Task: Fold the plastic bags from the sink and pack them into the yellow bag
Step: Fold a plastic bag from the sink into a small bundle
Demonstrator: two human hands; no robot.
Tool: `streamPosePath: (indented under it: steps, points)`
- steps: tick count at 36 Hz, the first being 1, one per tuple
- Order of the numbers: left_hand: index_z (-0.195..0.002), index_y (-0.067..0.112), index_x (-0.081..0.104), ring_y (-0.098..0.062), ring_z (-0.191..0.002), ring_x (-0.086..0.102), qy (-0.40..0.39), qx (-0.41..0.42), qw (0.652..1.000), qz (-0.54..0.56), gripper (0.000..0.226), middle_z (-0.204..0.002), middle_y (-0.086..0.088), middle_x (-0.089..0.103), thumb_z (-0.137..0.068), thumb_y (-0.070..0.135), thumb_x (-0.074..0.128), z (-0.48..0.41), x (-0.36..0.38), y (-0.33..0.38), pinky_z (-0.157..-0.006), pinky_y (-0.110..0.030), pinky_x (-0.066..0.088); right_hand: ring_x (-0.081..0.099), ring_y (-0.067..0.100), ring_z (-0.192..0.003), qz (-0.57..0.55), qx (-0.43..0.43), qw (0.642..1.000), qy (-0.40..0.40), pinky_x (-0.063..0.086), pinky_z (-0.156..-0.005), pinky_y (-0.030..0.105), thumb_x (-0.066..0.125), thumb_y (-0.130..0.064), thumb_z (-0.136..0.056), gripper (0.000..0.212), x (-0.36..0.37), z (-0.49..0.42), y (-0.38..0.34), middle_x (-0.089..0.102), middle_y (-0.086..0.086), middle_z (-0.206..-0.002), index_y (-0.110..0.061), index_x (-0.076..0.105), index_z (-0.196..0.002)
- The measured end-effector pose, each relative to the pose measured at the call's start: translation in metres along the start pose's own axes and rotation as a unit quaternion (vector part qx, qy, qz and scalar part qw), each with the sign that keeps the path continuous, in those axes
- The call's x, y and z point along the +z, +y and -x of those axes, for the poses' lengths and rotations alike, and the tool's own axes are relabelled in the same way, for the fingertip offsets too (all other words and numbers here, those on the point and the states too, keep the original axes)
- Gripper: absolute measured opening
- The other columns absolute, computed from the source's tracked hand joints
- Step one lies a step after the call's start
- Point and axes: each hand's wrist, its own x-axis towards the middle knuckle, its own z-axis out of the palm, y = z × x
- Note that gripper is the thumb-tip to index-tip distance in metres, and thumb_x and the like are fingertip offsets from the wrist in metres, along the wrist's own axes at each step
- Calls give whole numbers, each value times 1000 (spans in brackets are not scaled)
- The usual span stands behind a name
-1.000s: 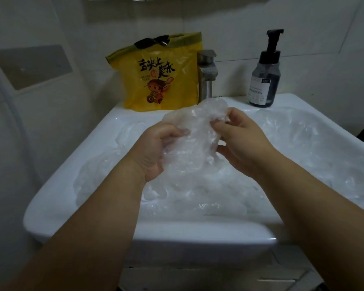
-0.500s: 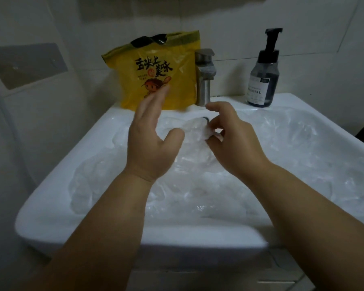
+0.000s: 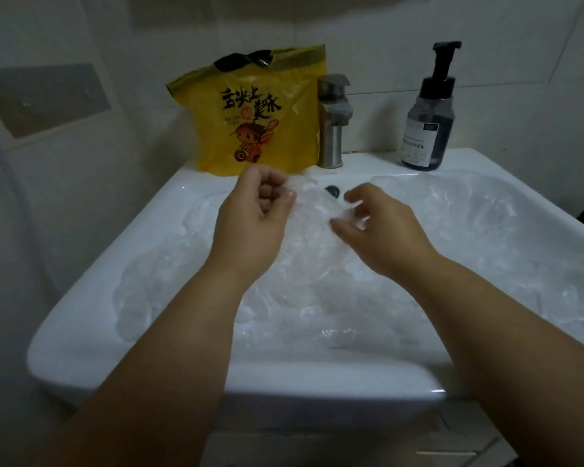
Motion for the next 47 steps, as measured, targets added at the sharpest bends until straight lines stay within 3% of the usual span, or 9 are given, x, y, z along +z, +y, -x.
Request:
streamPosePath:
  steps: [9, 17, 22, 25, 30, 34, 39, 44, 47]
  points:
    - [-96, 26, 55, -7, -66, 51, 11, -114, 983, 142, 15, -76, 4, 56, -101, 14, 49, -8, -1, -5, -69, -24, 45, 57, 18, -92, -127, 159, 979, 4, 50, -87, 34, 55, -30, -94, 43, 2, -9, 0, 57, 0, -106, -11, 51, -132]
    - [-95, 28, 59, -8, -69, 52, -11, -196, 962, 189, 21, -86, 6, 59, -104, 17, 43, -6, 0, 6, -55, -18, 44, 65, 19, -78, -502, 272, 818, 72, 59, -66, 25, 51, -2, -94, 12, -15, -15, -12, 66, 12, -98, -3, 61, -102]
    - [-102, 30, 63, -4, -73, 52, -52, -197, 971, 127, 43, -89, 18, 57, -87, 62, 39, -1, -4, 19, -56, -14, 42, 56, 22, -72, -638, 267, 720, 48, 53, -92, 44, 50, 1, -89, 14, -20, -14, -11, 56, 8, -73, -8, 61, -89]
    - [-91, 30, 68, -9, -78, 59, -96, -161, 979, 85, 50, -91, 11, 66, -63, 67, 51, 3, -6, 21, -67, -19, 48, 67, 17, -85, -667, 276, 692, 11, 56, -81, 32, 52, -3, -87, 14, -23, -12, -5, 66, 11, -105, -7, 62, -95]
    - [-82, 20, 75, -10, -87, 69, -110, -193, 973, 59, 13, -85, 6, 73, -75, 31, 79, 0, -8, 10, -82, -28, 57, 41, 7, -36, -605, 296, 736, -73, 31, -35, 13, 50, -13, -88, 11, -33, -9, -4, 51, -2, -53, -12, 54, -78]
    - [-71, 24, 69, -6, -68, 65, -47, -204, 970, 122, 13, -68, 10, 68, -81, 28, 76, -7, -13, 1, -59, -19, 49, 42, 9, -31, -616, 250, 733, -145, 32, -36, 12, 57, -18, -69, 17, -46, -4, -7, 47, -4, -41, -15, 53, -52]
    - [-118, 30, 60, -13, -120, 43, -52, -52, 971, -226, 40, -128, 3, 49, -81, 33, 75, -1, -10, -13, -97, -24, 37, 55, 10, -42, -638, 190, 722, -189, 48, -48, 18, 67, -20, -57, 10, -45, -4, -6, 58, -4, -51, -16, 63, -49]
    - [-137, 38, 45, 12, -109, 48, -104, -41, 994, -5, 47, -120, 29, 51, -93, 33, 60, 4, 2, 8, -94, -7, 33, 68, 22, -73, -629, 194, 706, -260, 58, -62, 36, 69, -22, -64, 26, -38, -4, -6, 68, 9, -84, -9, 69, -86]
    - [-113, 31, 67, 6, -93, 61, -206, -116, 971, 48, 22, -95, 22, 66, -98, 33, 51, 7, 10, 10, -80, -10, 44, 67, 17, -61, -638, 194, 712, -218, 56, -55, 27, 60, -24, -73, 20, -37, -5, -8, 67, 5, -69, -12, 71, -62]
